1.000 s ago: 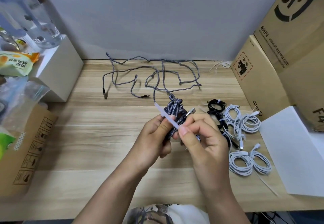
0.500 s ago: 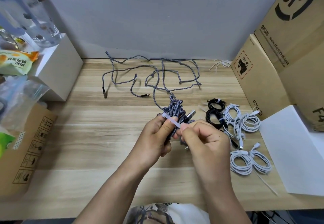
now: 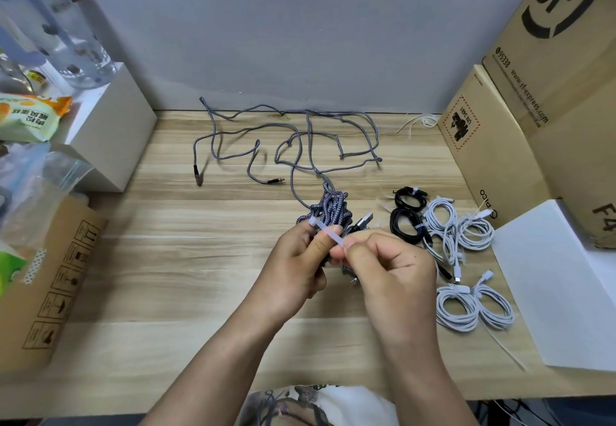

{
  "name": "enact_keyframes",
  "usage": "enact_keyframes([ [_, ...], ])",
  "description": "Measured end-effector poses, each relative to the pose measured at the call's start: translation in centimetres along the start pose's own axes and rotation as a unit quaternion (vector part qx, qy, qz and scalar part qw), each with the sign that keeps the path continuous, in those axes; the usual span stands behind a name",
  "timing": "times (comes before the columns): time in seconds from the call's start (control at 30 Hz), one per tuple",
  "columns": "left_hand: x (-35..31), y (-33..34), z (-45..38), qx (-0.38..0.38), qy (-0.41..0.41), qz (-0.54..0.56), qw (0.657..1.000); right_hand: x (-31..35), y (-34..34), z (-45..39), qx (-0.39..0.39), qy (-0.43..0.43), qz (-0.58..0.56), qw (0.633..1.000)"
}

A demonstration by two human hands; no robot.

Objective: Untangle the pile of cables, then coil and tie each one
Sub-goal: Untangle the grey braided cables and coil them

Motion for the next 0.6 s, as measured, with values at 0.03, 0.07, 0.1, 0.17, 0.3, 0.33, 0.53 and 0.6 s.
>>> enact_keyframes([
  [0.03,0.0,0.1,0.0,0.002,0.003,0.0,1.0,0.0,0.0,0.0,0.001,-0.002,-0.001,1.0],
  [0.07,0.0,0.1,0.0,0.003,0.006,0.0,1.0,0.0,0.1,0.0,0.003,-0.003,-0.003,1.0],
  [0.1,0.0,0.1,0.0,0.003,0.01,0.0,1.0,0.0,0.1,0.0,0.004,-0.005,-0.003,1.0],
  [0.17,0.0,0.2,0.0,0.004,0.017,-0.002,1.0,0.1,0.1,0.0,0.009,-0.006,-0.005,1.0],
  [0.3,0.0,0.2,0.0,0.01,0.022,-0.014,1.0,-0.2,0.1,-0.1,0.01,-0.001,-0.015,1.0],
  [0.33,0.0,0.2,0.0,0.01,0.021,-0.023,0.999,-0.3,0.1,-0.1,0.011,0.005,-0.015,1.0],
  [0.53,-0.1,-0.1,0.5,-0.009,0.026,-0.3,0.954,-1.2,0.2,-0.6,0.043,0.034,0.051,0.997],
  [0.6,-0.1,0.0,0.5,-0.01,0.022,-0.401,0.916,-1.9,0.2,-0.8,0.06,0.049,0.089,0.993],
])
Point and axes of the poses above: each hand's wrist, its own z-axis away from the middle knuckle, its own y-axis out of the palm, x = y × z, the point moved 7 cm from there along -z, towards the middle knuckle, and after that the axes turned 13 degrees about x, right-handed, at the moved point
